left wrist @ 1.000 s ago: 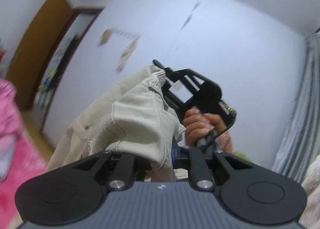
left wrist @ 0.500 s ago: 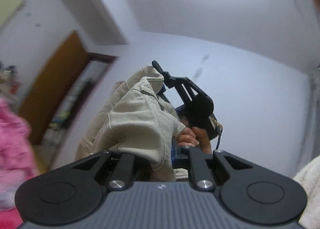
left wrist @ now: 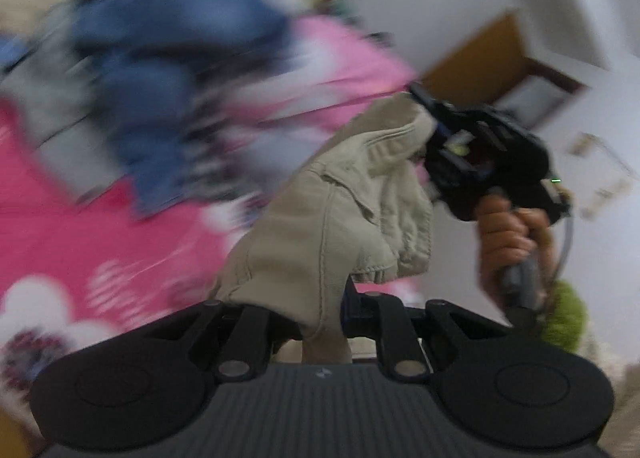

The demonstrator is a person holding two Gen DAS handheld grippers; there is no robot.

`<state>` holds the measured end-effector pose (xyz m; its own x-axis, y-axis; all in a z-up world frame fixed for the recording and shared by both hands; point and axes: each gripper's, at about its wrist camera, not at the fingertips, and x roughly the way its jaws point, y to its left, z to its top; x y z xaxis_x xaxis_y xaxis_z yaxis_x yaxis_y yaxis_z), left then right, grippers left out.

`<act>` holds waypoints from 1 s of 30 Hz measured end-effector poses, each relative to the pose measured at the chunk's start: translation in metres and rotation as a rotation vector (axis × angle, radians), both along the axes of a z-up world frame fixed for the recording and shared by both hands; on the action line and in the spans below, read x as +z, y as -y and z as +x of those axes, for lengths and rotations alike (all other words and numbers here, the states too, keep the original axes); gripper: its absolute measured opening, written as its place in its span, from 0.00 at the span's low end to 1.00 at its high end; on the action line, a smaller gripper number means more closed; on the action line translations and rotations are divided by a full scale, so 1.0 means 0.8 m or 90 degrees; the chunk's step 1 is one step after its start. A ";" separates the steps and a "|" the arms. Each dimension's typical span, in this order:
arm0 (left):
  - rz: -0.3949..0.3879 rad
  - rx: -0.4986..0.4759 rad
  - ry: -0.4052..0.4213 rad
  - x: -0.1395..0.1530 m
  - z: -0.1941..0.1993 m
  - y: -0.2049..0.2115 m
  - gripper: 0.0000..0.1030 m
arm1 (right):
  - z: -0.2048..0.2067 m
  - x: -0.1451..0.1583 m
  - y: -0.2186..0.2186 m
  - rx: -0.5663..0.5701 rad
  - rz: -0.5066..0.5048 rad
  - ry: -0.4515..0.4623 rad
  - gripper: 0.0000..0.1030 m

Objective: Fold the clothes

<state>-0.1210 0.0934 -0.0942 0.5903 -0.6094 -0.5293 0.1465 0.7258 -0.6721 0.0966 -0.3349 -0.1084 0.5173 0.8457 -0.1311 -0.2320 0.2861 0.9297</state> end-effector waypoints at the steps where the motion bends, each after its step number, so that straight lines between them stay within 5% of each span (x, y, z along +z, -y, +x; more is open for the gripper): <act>1: 0.005 0.016 -0.025 -0.022 0.009 -0.025 0.14 | -0.004 -0.022 -0.033 0.011 -0.011 -0.022 0.05; 6: 0.003 0.053 -0.106 -0.114 0.085 -0.125 0.14 | 0.039 -0.105 -0.159 0.056 -0.071 -0.060 0.05; 14: -0.043 0.020 -0.221 -0.237 0.159 -0.199 0.19 | 0.133 -0.209 -0.334 0.110 -0.244 -0.088 0.11; 19: -0.063 0.002 -0.244 -0.246 0.166 -0.212 0.26 | 0.167 -0.261 -0.374 0.113 -0.275 -0.165 0.20; 25: -0.059 0.003 -0.262 -0.239 0.170 -0.224 0.53 | 0.171 -0.270 -0.368 0.069 -0.172 -0.208 0.58; 30: -0.011 0.020 -0.272 -0.233 0.175 -0.251 0.57 | 0.175 -0.253 -0.379 0.071 -0.190 -0.178 0.60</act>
